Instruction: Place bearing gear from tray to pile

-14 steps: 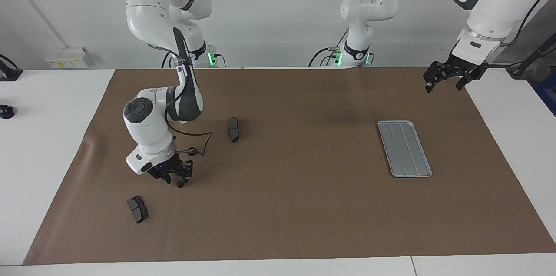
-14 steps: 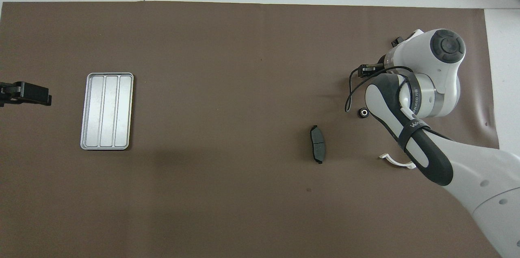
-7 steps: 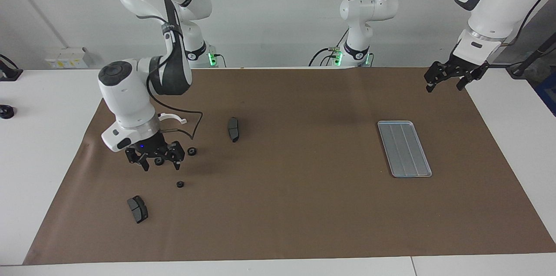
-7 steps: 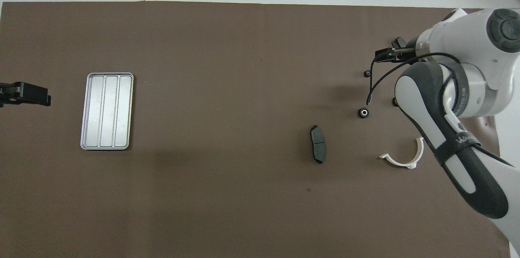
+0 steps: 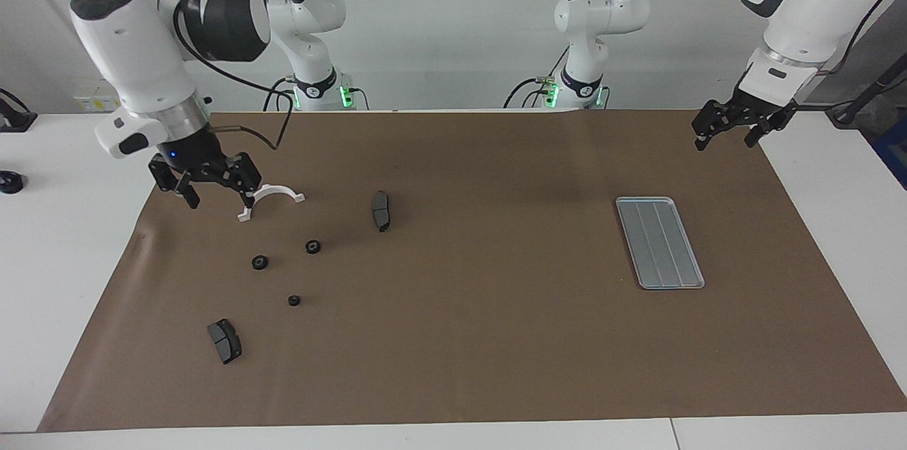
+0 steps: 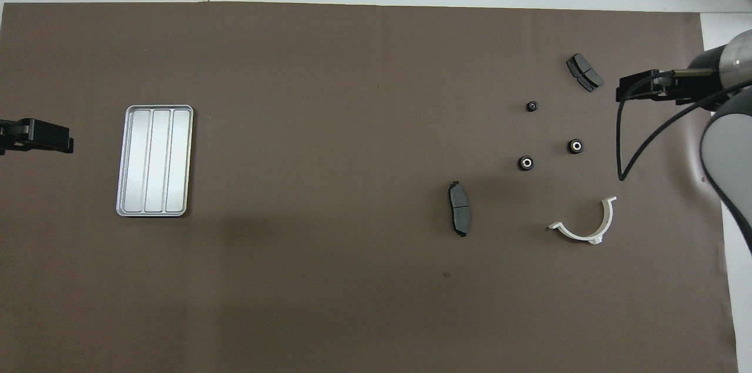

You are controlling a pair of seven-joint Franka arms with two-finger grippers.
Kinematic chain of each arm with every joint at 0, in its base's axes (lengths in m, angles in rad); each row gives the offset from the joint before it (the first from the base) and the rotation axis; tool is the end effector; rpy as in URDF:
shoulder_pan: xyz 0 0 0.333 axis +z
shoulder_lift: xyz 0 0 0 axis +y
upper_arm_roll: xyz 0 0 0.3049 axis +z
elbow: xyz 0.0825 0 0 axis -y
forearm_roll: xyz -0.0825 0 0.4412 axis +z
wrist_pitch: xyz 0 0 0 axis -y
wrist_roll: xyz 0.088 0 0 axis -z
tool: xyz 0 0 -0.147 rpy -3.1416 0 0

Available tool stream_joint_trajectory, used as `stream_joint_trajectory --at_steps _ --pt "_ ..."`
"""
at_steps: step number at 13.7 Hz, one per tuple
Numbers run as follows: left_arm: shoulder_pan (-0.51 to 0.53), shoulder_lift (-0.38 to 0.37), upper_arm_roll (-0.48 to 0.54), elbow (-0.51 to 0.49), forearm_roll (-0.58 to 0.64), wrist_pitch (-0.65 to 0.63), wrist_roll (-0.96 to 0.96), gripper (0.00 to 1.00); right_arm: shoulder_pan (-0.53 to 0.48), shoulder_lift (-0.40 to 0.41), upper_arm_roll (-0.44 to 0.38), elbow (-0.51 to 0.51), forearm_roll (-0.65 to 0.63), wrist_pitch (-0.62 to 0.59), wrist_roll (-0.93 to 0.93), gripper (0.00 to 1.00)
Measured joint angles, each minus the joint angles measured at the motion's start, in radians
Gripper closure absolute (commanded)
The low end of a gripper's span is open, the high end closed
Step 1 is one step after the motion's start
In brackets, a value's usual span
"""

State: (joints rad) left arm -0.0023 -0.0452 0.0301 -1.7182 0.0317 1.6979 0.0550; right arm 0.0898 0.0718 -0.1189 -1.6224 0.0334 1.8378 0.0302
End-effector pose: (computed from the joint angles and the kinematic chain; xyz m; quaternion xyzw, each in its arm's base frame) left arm 0.6072 0.0214 0.5337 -0.9997 0.0154 -0.0118 0.0156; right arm 0.6601 -0.0134 0.5262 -0.9968 0.0323 -0.0720 0.0122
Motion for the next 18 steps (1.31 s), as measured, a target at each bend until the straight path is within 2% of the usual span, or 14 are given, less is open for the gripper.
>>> stream_joint_trajectory --at_steps 3,5,9,13,18 --pt "0.0 0.0 0.0 0.0 0.0 0.0 0.0 0.0 -0.069 -0.084 0.02 0.0 -0.001 -0.11 0.0 0.0" --pt "0.0 0.0 0.0 0.0 0.0 0.0 0.0 0.0 -0.093 -0.119 0.039 -0.03 -0.001 -0.138 0.002 0.0" --pt "0.0 0.0 0.0 0.0 0.0 0.0 0.0 0.0 -0.092 -0.126 0.056 -0.049 -0.027 -0.206 0.023 0.0" --pt "0.0 -0.001 0.0 0.0 0.0 0.0 0.0 0.0 -0.092 -0.13 0.061 -0.048 -0.062 -0.213 0.014 0.0" --pt "0.0 -0.001 0.0 0.0 0.0 0.0 0.0 0.0 -0.089 -0.129 0.1 0.018 -0.049 -0.281 0.007 0.0"
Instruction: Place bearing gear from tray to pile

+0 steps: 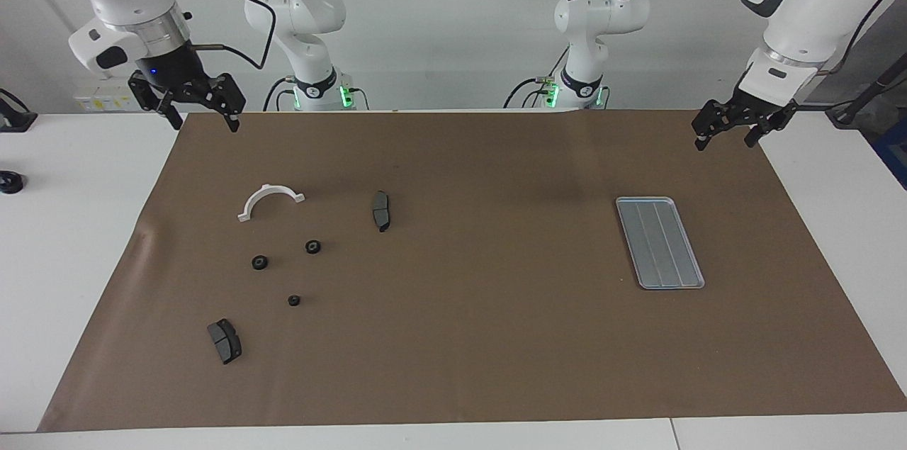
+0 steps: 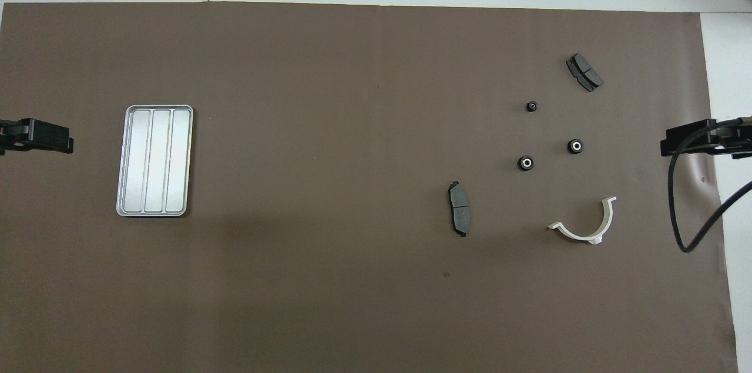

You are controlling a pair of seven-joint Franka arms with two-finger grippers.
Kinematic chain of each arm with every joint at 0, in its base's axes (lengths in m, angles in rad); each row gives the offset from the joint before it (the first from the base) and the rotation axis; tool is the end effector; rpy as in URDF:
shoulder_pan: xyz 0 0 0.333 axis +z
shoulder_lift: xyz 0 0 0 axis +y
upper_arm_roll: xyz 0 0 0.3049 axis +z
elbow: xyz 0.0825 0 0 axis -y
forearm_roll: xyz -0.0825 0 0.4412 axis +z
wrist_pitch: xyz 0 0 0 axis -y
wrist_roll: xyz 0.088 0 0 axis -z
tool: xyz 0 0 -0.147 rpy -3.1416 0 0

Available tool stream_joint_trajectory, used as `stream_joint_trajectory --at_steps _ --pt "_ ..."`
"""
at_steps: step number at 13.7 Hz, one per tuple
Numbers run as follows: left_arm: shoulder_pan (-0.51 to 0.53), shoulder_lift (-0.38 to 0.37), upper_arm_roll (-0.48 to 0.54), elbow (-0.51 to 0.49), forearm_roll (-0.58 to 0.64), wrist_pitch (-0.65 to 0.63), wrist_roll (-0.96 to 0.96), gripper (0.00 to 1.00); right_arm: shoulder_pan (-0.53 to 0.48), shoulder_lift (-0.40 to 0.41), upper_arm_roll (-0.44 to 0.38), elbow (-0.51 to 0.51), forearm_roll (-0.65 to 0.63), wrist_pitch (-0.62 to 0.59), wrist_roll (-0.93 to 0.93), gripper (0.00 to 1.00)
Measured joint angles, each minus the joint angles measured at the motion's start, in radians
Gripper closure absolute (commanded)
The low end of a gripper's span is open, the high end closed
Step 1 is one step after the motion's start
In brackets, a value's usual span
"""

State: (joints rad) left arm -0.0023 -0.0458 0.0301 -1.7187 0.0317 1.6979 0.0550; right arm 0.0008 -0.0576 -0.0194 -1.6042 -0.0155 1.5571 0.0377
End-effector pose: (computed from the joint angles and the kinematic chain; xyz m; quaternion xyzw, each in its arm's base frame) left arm 0.6071 0.0214 0.5338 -0.9997 0.0154 -0.0119 0.0156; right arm 0.5933 -0.0136 0.5892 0.9996 -0.0283 0.0053 0.0071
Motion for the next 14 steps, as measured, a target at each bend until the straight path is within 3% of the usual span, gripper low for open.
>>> stream_joint_trajectory --at_steps 14 --pt "0.0 -0.001 0.0 0.0 0.0 0.0 0.0 0.0 -0.005 0.005 -0.002 0.012 0.004 -0.016 0.0 0.0"
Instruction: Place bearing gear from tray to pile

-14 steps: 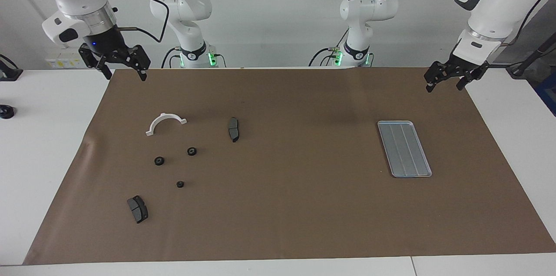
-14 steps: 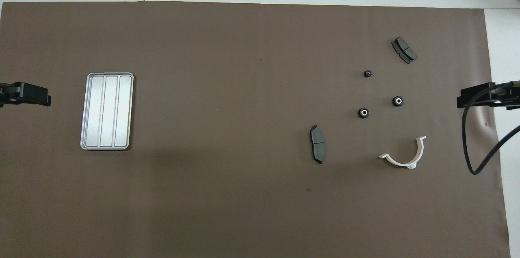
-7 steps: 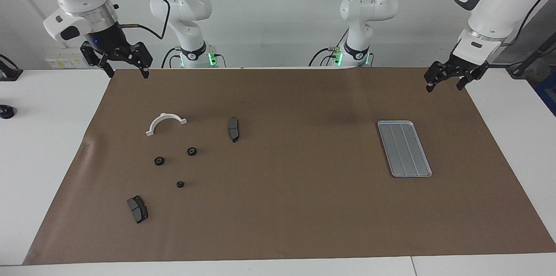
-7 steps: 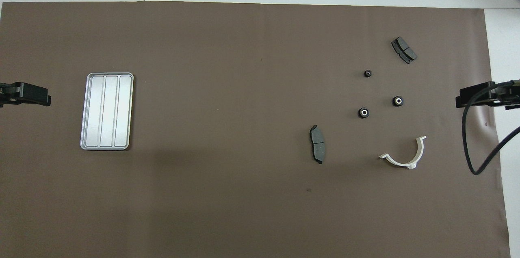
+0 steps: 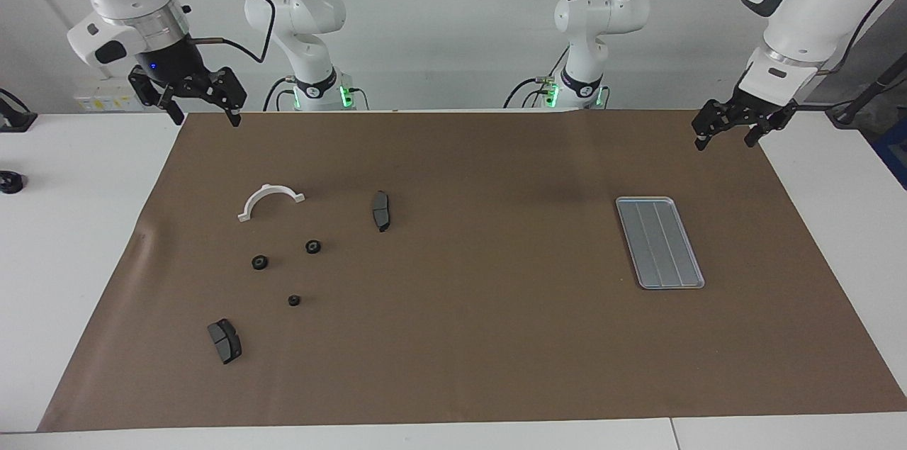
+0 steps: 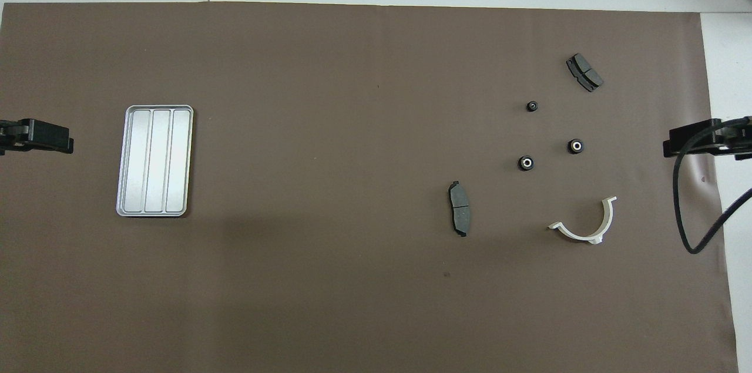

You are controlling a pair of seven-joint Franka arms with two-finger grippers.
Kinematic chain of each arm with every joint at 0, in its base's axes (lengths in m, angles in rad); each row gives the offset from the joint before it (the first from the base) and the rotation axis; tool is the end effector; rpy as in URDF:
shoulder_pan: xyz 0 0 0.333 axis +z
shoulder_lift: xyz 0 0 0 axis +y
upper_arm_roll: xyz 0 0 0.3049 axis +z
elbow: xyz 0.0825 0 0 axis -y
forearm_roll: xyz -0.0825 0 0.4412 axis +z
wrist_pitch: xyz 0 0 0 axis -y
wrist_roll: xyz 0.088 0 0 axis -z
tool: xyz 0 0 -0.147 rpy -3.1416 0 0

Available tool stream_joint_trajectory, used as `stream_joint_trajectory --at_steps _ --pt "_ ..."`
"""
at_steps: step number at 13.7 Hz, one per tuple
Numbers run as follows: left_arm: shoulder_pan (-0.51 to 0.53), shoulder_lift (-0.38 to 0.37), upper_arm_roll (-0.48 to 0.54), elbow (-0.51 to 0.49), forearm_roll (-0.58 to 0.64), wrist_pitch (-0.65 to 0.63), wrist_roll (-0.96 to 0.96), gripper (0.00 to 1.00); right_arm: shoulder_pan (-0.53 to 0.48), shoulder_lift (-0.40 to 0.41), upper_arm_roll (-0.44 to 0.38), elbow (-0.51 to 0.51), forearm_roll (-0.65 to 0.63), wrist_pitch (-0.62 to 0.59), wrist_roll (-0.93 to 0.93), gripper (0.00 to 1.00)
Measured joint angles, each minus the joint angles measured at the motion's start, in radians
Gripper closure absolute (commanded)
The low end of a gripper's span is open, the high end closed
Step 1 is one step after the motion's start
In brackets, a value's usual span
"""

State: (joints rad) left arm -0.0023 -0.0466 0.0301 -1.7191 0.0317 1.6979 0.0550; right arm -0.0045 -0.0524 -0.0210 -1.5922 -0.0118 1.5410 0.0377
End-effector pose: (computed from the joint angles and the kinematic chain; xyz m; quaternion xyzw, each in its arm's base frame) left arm 0.6069 0.0214 0.5340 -0.9997 0.0154 -0.0121 0.0156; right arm 0.5928 -0.0172 0.5910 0.9995 -0.0318 0.0006 0.0053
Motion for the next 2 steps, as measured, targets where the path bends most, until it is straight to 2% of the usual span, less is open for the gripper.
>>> stream_joint_trajectory --at_steps 2 --pt "0.0 0.0 0.0 0.0 0.0 0.0 0.0 0.0 0.0 0.0 0.0 0.001 0.0 0.0 0.0 0.0"
